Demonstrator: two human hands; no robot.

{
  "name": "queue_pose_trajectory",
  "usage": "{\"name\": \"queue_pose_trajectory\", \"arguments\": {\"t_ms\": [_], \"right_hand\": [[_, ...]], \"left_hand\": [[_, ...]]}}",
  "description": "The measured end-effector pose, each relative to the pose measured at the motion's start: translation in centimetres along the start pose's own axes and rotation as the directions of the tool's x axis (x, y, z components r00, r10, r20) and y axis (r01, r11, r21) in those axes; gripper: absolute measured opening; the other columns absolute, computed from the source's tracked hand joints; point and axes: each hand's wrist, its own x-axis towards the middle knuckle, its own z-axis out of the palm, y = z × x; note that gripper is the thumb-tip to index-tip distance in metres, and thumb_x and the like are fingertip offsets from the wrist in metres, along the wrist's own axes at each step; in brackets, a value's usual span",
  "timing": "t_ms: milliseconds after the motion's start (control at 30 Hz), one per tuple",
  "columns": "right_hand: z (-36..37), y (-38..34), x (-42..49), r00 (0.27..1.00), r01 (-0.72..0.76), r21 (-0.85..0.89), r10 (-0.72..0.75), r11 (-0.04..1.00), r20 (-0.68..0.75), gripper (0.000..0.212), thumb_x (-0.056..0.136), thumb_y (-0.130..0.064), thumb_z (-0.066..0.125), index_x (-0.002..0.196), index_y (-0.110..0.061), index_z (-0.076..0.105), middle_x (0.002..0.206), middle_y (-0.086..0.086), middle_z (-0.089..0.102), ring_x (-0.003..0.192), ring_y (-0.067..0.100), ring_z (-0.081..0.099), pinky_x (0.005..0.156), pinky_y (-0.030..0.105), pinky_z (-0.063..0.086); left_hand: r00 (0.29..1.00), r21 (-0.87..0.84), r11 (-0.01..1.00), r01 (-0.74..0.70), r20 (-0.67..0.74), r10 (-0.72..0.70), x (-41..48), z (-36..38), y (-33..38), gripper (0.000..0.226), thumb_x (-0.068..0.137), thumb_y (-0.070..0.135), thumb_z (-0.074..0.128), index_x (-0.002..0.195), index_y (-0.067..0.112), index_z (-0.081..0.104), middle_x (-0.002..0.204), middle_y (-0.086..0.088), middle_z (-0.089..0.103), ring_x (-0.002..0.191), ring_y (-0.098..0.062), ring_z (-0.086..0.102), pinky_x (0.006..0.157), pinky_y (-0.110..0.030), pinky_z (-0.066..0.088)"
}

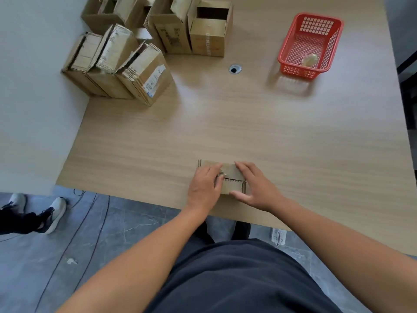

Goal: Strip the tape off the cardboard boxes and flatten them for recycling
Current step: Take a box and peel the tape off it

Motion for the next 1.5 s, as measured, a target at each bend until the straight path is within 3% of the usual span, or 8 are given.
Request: {"name": "queue_pose_trajectory", "arguments": {"t_ms": [200,500,700,833,967,1100,1267,1500], "right_hand": [[0.5,0.1,-0.4,1.000,0.014,-0.203,-0.013,0.979,0.004,0.097,0.092,-0.069,0.050,0.165,-0.020,0.009,0.165,-0.004,0.020,0.141,0.022,0.030,0.117,0.036,0.033],[0.2,0.1,0.0,0.999,-0.005,-0.330,0.020,0.944,0.042,0.098,0.093,-0.077,0.036,0.165,-0.021,0.002,0.164,-0.001,0.022,0.140,0.024,0.035,0.116,0.038,0.036],[0.1,0.0,0.0,0.999,-0.018,-0.319,0.030,0.947,0.033,0.101,0.086,-0.082,0.025,0.165,-0.022,0.006,0.161,-0.003,0.025,0.133,0.024,0.041,0.110,0.038,0.041],[0.2,0.0,-0.1,0.999,-0.029,-0.307,0.040,0.951,0.027,0.101,0.086,-0.083,0.027,0.165,-0.025,0.005,0.161,-0.005,0.026,0.130,0.023,0.044,0.107,0.038,0.043],[0.3,-0.1,-0.2,0.999,-0.036,-0.297,0.044,0.954,0.019,0.101,0.085,-0.084,0.026,0.165,-0.027,0.006,0.160,-0.006,0.027,0.128,0.024,0.046,0.103,0.039,0.046],[0.5,0.0,-0.2,0.999,-0.041,-0.273,0.047,0.961,0.015,0.100,0.086,-0.083,0.030,0.165,-0.027,0.006,0.158,-0.007,0.027,0.128,0.023,0.047,0.104,0.040,0.046],[0.4,-0.1,-0.3,0.999,-0.033,-0.220,0.036,0.975,0.011,0.101,0.084,-0.082,0.032,0.165,-0.025,0.012,0.154,-0.005,0.032,0.125,0.024,0.050,0.102,0.042,0.048],[0.2,-0.2,-0.2,0.999,-0.030,-0.213,0.034,0.977,0.017,0.101,0.084,-0.079,0.040,0.165,-0.025,0.014,0.153,-0.007,0.033,0.126,0.022,0.051,0.103,0.041,0.047]], "left_hand": [[0.993,0.068,0.992,-0.102,-0.053,0.106,-0.4,-0.1,0.1,0.009,0.093,0.003,0.069,0.102,0.002,0.072,0.092,-0.009,0.069,0.086,-0.029,0.062,0.077,-0.039,0.053],[0.982,0.085,0.979,-0.186,-0.005,0.187,0.3,-0.6,-0.5,0.011,0.094,0.009,0.070,0.102,0.002,0.071,0.091,-0.009,0.067,0.085,-0.026,0.063,0.078,-0.042,0.055],[0.995,-0.060,0.993,0.098,-0.001,-0.098,0.5,0.4,0.1,0.022,0.090,0.024,0.076,0.106,0.011,0.069,0.107,0.003,0.052,0.097,-0.014,0.051,0.087,-0.024,0.045],[0.997,-0.026,0.996,0.083,-0.005,-0.083,0.4,-0.1,-0.1,0.011,0.100,0.020,0.062,0.106,0.012,0.067,0.101,0.004,0.060,0.096,-0.014,0.053,0.087,-0.031,0.047],[0.995,-0.036,0.995,0.096,-0.017,-0.096,0.0,-0.7,-0.4,0.025,0.102,0.015,0.057,0.126,0.016,0.059,0.103,0.003,0.064,0.096,-0.014,0.056,0.085,-0.028,0.048],[0.998,0.049,0.998,0.029,-0.057,-0.026,-0.5,-0.1,-0.7,0.013,0.099,0.013,0.063,0.109,0.007,0.069,0.102,-0.008,0.059,0.094,-0.026,0.056,0.082,-0.040,0.052],[0.991,0.038,0.992,0.118,-0.069,-0.115,-0.6,0.0,-1.9,0.037,0.082,0.037,0.083,0.106,0.013,0.069,0.114,-0.002,0.050,0.102,-0.014,0.050,0.086,-0.022,0.048],[0.965,-0.071,0.967,0.243,-0.085,-0.249,-1.1,-0.1,-1.1,0.027,0.102,0.028,0.058,0.128,0.029,0.056,0.101,0.013,0.059,0.100,-0.006,0.047,0.077,-0.016,0.040]]}}
